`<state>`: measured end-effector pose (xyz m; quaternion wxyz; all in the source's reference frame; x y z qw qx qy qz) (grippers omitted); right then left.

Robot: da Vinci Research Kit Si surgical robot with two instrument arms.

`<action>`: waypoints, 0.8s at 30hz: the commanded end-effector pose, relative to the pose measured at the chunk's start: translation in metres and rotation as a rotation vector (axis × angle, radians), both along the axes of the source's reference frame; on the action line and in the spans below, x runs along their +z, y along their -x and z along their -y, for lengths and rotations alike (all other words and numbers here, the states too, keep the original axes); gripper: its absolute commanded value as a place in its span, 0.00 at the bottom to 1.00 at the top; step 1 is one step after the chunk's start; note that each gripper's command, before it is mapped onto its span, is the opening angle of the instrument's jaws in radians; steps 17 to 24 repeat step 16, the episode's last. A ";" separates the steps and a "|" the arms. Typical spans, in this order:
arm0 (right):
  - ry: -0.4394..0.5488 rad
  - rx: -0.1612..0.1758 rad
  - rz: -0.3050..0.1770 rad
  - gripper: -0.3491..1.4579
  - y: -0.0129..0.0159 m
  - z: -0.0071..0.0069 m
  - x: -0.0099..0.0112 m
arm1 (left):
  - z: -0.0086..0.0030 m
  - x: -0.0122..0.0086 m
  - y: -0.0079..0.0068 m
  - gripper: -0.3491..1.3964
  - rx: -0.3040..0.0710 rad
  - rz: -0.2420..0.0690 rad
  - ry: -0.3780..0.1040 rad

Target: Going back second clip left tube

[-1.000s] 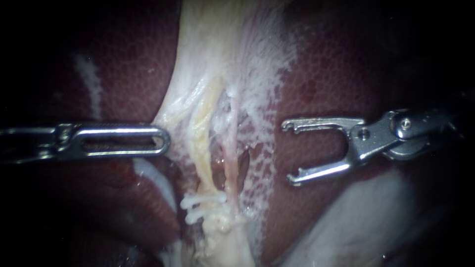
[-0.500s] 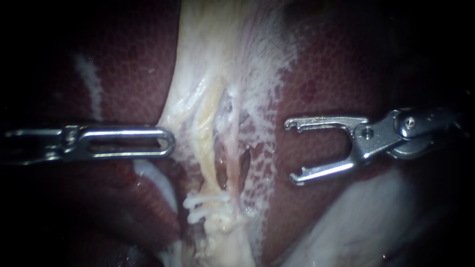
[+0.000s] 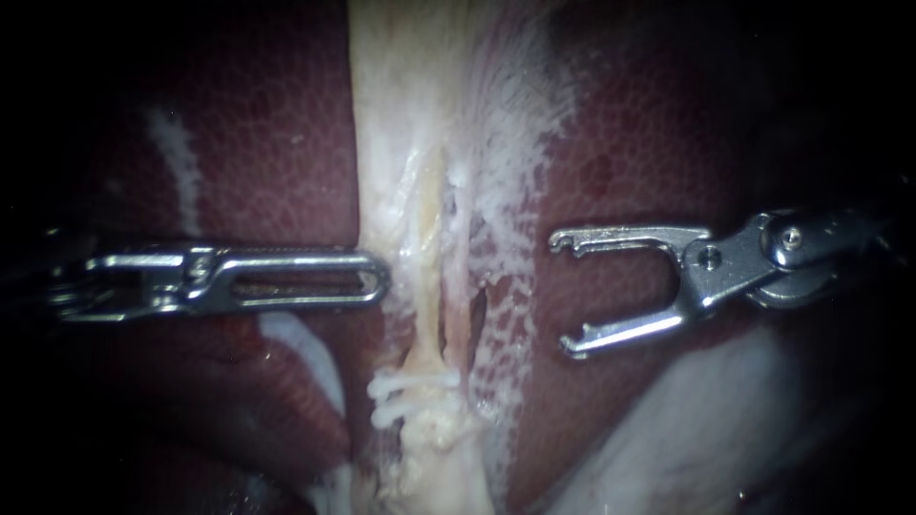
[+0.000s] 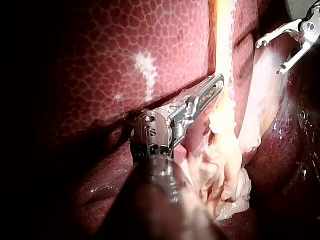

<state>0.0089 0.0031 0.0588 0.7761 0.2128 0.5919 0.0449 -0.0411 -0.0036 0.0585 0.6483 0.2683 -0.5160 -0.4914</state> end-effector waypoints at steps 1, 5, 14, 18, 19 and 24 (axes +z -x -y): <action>0.000 0.000 0.000 0.52 0.0000 0.0000 0.0000 | 0.0000 0.0000 0.0000 0.00 0.001 0.001 0.000; 0.000 0.000 0.000 0.52 0.0000 0.0000 0.0000 | 0.0000 0.0000 0.0000 0.00 0.001 0.001 0.000; 0.000 0.000 0.000 0.52 0.0001 0.0000 0.0000 | 0.0000 0.0000 0.0000 0.00 0.001 0.001 0.001; 0.000 0.000 0.000 0.52 0.0001 0.0000 -0.0001 | 0.0000 0.0000 0.0000 0.00 0.001 0.001 0.001; 0.000 0.000 0.000 0.52 0.0001 0.0000 -0.0001 | 0.0000 0.0000 0.0000 0.00 0.001 0.001 0.001; 0.000 0.000 0.000 0.52 0.0001 0.0000 -0.0001 | 0.0000 0.0000 0.0000 0.00 0.001 0.001 0.001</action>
